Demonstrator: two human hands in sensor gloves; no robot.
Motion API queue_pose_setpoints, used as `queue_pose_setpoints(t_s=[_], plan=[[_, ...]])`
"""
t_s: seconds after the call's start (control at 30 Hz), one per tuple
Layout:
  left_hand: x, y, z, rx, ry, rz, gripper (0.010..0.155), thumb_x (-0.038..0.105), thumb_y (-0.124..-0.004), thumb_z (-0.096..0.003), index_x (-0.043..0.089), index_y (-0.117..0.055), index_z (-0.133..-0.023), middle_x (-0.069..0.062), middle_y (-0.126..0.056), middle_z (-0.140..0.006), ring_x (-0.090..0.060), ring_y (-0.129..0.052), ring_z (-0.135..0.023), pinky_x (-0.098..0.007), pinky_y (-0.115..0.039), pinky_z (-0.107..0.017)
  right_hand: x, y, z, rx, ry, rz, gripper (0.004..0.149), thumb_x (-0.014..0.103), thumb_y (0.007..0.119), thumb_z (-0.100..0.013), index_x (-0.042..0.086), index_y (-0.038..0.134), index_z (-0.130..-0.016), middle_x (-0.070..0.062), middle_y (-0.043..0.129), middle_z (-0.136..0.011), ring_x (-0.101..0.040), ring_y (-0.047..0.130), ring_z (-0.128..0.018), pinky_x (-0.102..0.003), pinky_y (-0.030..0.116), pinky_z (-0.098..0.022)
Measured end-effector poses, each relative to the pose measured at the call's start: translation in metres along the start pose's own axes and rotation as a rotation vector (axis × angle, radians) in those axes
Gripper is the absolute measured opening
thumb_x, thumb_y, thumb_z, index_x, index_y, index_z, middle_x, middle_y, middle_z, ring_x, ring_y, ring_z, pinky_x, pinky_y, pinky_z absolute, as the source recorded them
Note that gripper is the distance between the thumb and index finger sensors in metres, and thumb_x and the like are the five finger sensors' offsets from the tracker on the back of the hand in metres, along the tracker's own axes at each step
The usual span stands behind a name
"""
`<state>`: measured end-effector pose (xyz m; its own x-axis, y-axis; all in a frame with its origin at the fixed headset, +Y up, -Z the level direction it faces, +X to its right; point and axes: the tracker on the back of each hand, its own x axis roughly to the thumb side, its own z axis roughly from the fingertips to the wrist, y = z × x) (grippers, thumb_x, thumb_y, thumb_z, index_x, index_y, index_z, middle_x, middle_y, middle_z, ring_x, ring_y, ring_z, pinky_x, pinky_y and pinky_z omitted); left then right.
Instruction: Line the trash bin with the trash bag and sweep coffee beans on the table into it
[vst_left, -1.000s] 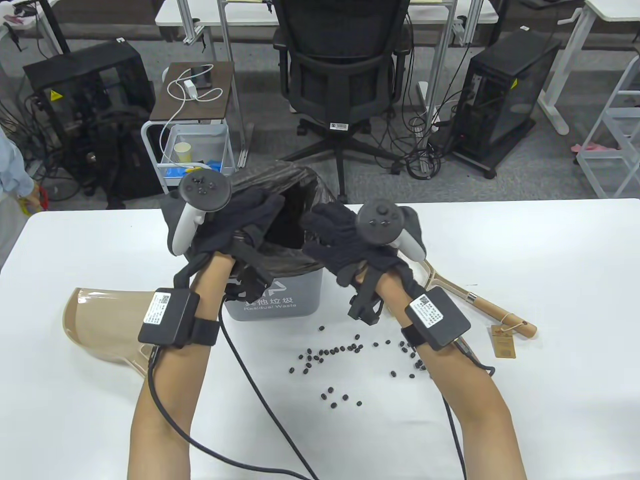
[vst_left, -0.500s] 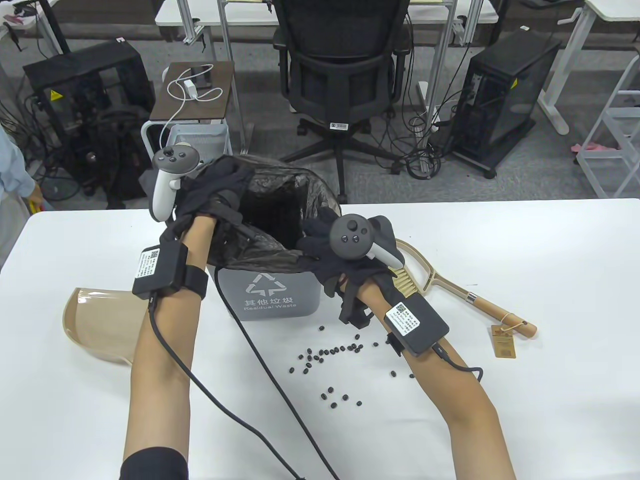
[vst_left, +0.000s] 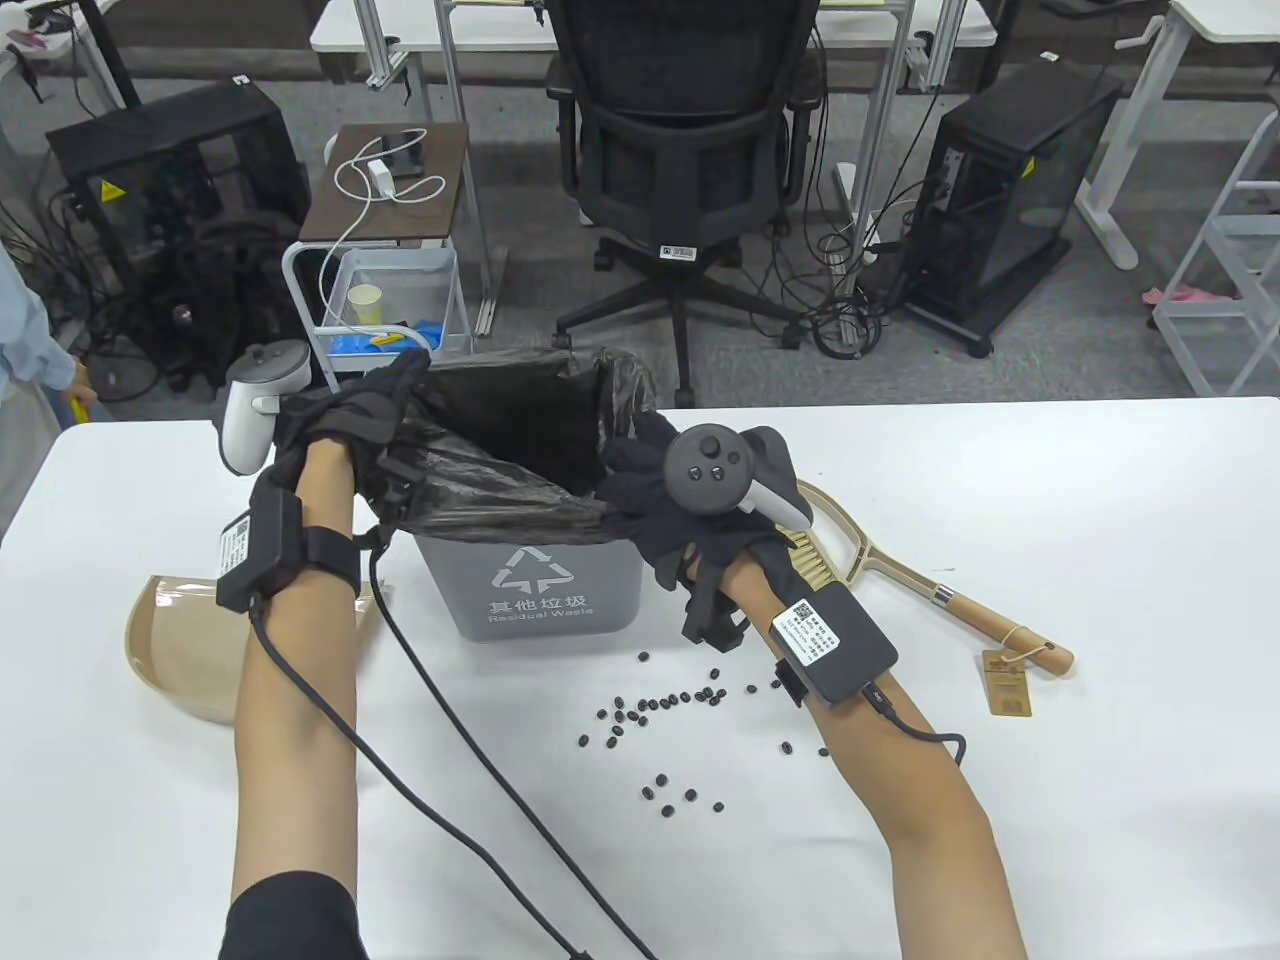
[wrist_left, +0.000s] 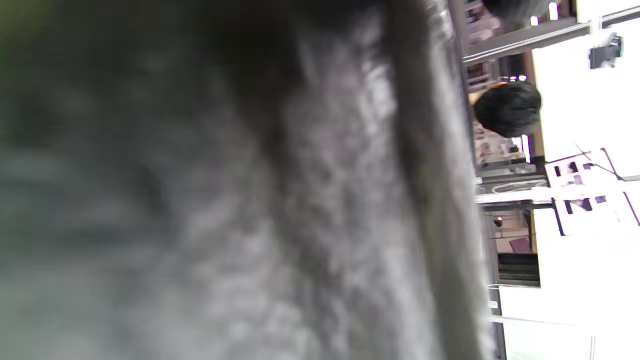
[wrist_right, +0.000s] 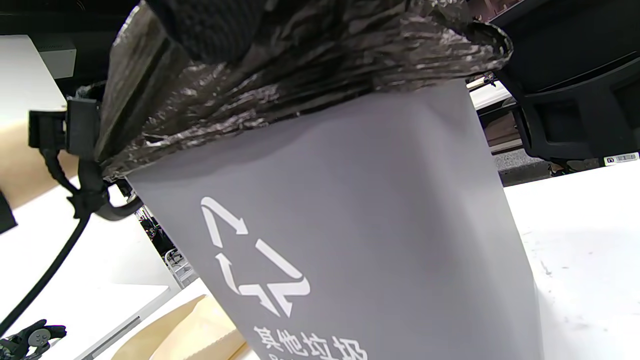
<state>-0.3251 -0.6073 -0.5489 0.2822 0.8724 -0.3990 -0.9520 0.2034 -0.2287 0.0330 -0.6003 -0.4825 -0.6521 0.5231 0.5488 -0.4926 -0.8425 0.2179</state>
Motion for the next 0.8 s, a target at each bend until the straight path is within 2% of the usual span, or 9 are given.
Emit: queue_pose_setpoints(t_s=[0.07, 0.13, 0.23, 0.3, 0.4, 0.47, 0.6, 0.7, 0.8], plan=[[-0.012, -0.005, 0.003, -0.021, -0.065, 0.133, 0.086, 0.067, -0.061, -0.0596, 0.014, -0.031, -0.12, -0.018, -0.041, -0.128, -0.047, -0.039, -0.115, -0.069, -0.028, -0.081, 0.001, 0.0, 0.0, -0.001, 0.007, 0.011, 0.042, 0.036, 0.073, -0.049, 0.022, 0.07, -0.088, -0.007, 0.043, -0.112, -0.034, 0.008, -0.104, -0.052, 0.02, -0.075], [-0.02, -0.008, 0.007, -0.074, -0.144, 0.173, 0.086, 0.068, -0.059, -0.0599, 0.016, -0.028, -0.12, -0.018, -0.032, -0.129, -0.046, -0.035, -0.116, -0.068, -0.025, -0.082, 0.001, 0.001, 0.0, 0.001, 0.012, 0.016, 0.042, 0.036, 0.073, -0.049, 0.022, 0.069, -0.088, -0.007, 0.042, -0.112, -0.035, 0.008, -0.103, -0.052, 0.021, -0.075], [-0.027, -0.008, 0.025, 0.032, -0.349, 0.04, 0.086, 0.07, -0.056, -0.0616, 0.013, -0.025, -0.12, -0.017, -0.031, -0.128, -0.044, -0.032, -0.116, -0.068, -0.025, -0.08, 0.0, 0.001, -0.001, 0.0, 0.014, 0.013, 0.042, 0.036, 0.073, -0.048, 0.022, 0.069, -0.088, -0.007, 0.042, -0.112, -0.035, 0.007, -0.103, -0.052, 0.02, -0.074], [-0.03, -0.01, 0.044, 0.106, -0.463, 0.077, 0.085, 0.069, -0.058, -0.0606, 0.015, -0.027, -0.119, -0.016, -0.032, -0.129, -0.044, -0.031, -0.116, -0.069, -0.024, -0.08, 0.0, 0.001, -0.001, 0.001, 0.013, 0.007, 0.042, 0.036, 0.073, -0.048, 0.021, 0.069, -0.088, -0.007, 0.041, -0.112, -0.035, 0.007, -0.103, -0.052, 0.02, -0.074], [-0.035, -0.014, 0.069, 0.122, -0.635, 0.182, 0.083, 0.067, -0.059, -0.0614, 0.016, -0.027, -0.119, -0.015, -0.031, -0.129, -0.043, -0.03, -0.117, -0.069, -0.023, -0.08, 0.0, 0.002, -0.001, 0.0, 0.017, 0.006, 0.042, 0.036, 0.073, -0.048, 0.021, 0.069, -0.088, -0.007, 0.041, -0.112, -0.035, 0.007, -0.103, -0.052, 0.02, -0.074], [-0.042, -0.021, 0.087, 0.16, -0.658, 0.191, 0.082, 0.066, -0.059, -0.0614, 0.016, -0.03, -0.119, -0.015, -0.034, -0.128, -0.044, -0.033, -0.116, -0.069, -0.024, -0.08, 0.0, 0.002, -0.001, -0.004, 0.02, -0.005, 0.042, 0.036, 0.073, -0.048, 0.021, 0.069, -0.087, -0.007, 0.041, -0.112, -0.034, 0.006, -0.103, -0.052, 0.019, -0.074], [-0.065, -0.037, 0.109, 0.28, -0.701, 0.035, 0.08, 0.065, -0.06, -0.0613, 0.016, -0.034, -0.119, -0.015, -0.04, -0.127, -0.043, -0.041, -0.115, -0.067, -0.029, -0.081, -0.001, 0.002, -0.001, 0.003, 0.03, -0.03, 0.042, 0.036, 0.073, -0.049, 0.022, 0.068, -0.089, -0.005, 0.039, -0.112, -0.032, 0.004, -0.103, -0.052, 0.017, -0.074], [-0.085, -0.044, 0.104, 0.24, -0.613, -0.032, 0.081, 0.065, -0.059, -0.0617, 0.016, -0.029, -0.119, -0.015, -0.035, -0.128, -0.043, -0.035, -0.116, -0.067, -0.027, -0.081, -0.004, 0.002, 0.002, -0.004, 0.005, -0.089, 0.048, 0.036, 0.075, -0.049, 0.024, 0.065, -0.094, -0.007, 0.035, -0.114, -0.035, 0.003, -0.102, -0.052, 0.017, -0.074], [-0.102, -0.054, 0.097, 0.185, -0.589, 0.005, 0.08, 0.064, -0.06, -0.0619, 0.016, -0.031, -0.119, -0.014, -0.038, -0.128, -0.043, -0.037, -0.116, -0.068, -0.028, -0.08, -0.016, 0.005, 0.013, -0.098, -0.081, -0.32, 0.061, 0.043, 0.073, -0.05, 0.024, 0.049, -0.103, -0.009, 0.026, -0.115, -0.037, 0.003, -0.101, -0.052, 0.018, -0.074]])
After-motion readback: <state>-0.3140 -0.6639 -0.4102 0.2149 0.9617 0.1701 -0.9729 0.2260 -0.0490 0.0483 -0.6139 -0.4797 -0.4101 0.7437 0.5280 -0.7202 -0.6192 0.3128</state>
